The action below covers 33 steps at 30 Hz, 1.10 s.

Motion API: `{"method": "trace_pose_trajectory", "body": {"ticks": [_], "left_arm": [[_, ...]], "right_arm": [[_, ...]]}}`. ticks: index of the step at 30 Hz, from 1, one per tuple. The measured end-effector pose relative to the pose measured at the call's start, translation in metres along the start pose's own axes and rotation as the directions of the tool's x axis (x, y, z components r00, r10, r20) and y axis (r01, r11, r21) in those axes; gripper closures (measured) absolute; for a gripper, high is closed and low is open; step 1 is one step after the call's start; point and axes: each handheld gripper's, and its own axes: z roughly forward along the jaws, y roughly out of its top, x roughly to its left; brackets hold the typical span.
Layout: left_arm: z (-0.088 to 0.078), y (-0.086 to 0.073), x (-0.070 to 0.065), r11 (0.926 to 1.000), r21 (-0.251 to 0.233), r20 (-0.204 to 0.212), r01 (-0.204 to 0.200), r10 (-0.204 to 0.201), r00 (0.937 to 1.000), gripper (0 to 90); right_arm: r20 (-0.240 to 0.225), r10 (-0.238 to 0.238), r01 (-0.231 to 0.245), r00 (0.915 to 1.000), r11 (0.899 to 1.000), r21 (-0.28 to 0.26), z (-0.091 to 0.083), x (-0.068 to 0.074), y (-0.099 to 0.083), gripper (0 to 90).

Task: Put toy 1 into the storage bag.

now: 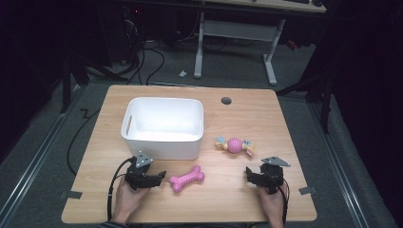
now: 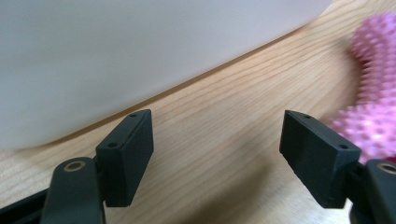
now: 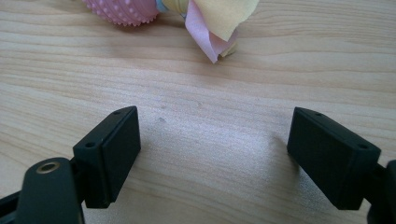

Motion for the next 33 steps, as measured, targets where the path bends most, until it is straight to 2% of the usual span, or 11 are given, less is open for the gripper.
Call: {"method": "trace_pose_trajectory", "body": {"ticks": [4,9,16,27,33], "left_arm": [[-0.006,0.001,-0.001,1.0000,0.008,0.002,-0.004,0.004,1.0000,26.2],[-0.016,0.005,-0.002,1.0000,-0.005,0.011,-0.006,0.006,0.9999,26.0],[-0.028,0.014,-0.008,0.9991,-0.015,0.010,-0.039,0.039,0.9992,25.5],[-0.036,0.026,-0.019,0.9971,-0.004,0.054,-0.076,0.077,0.9956,25.5],[-0.038,0.036,-0.030,0.9934,0.000,0.069,-0.115,0.115,0.9910,25.9]], "right_arm": [[-0.001,-0.001,0.001,1.0000,1.000,-0.001,0.000,0.000,0.000,17.1],[-0.001,-0.003,0.003,1.0000,1.000,0.000,0.000,0.000,0.000,17.1],[-0.002,-0.002,0.002,1.0000,1.000,0.000,0.000,0.000,0.000,17.1],[-0.003,-0.004,0.004,1.0000,1.000,0.000,0.000,0.000,0.000,17.1],[-0.004,-0.002,0.002,1.0000,1.000,0.000,0.000,0.000,0.000,17.1]]}}
